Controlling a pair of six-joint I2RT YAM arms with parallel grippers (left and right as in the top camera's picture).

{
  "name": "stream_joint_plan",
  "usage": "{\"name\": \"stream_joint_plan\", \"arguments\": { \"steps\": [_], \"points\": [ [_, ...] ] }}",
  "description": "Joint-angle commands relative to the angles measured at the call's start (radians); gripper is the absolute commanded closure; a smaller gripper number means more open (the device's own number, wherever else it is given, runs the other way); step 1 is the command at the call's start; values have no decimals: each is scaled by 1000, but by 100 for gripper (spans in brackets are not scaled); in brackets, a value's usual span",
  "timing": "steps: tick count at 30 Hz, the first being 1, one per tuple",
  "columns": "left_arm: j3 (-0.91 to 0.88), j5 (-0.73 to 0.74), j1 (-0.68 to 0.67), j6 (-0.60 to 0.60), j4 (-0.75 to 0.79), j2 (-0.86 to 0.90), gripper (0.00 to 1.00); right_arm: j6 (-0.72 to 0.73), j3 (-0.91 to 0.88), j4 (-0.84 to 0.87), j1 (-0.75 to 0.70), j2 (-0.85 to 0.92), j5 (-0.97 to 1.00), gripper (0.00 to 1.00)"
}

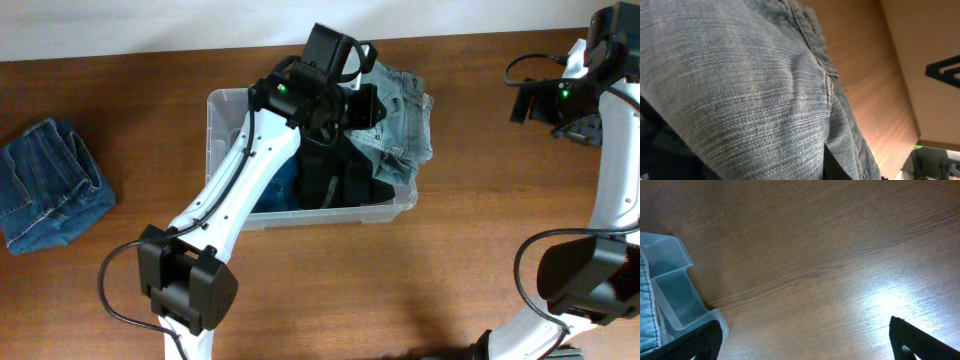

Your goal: Pack container

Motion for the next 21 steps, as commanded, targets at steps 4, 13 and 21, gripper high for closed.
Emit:
{"name": "stream_joint_plan", "arguments": {
  "steps": [4, 13, 21],
  "points": [
    [0, -18, -5, 43, -46, 9, 100, 0, 5, -2, -1, -8, 9, 1],
    [-1, -218, -8, 43, -181, 9, 100, 0, 5, -2, -1, -8, 9, 1],
    [-66, -216, -15, 20, -186, 10, 100, 0, 5, -2, -1, -8, 9, 2]
  ]
}}
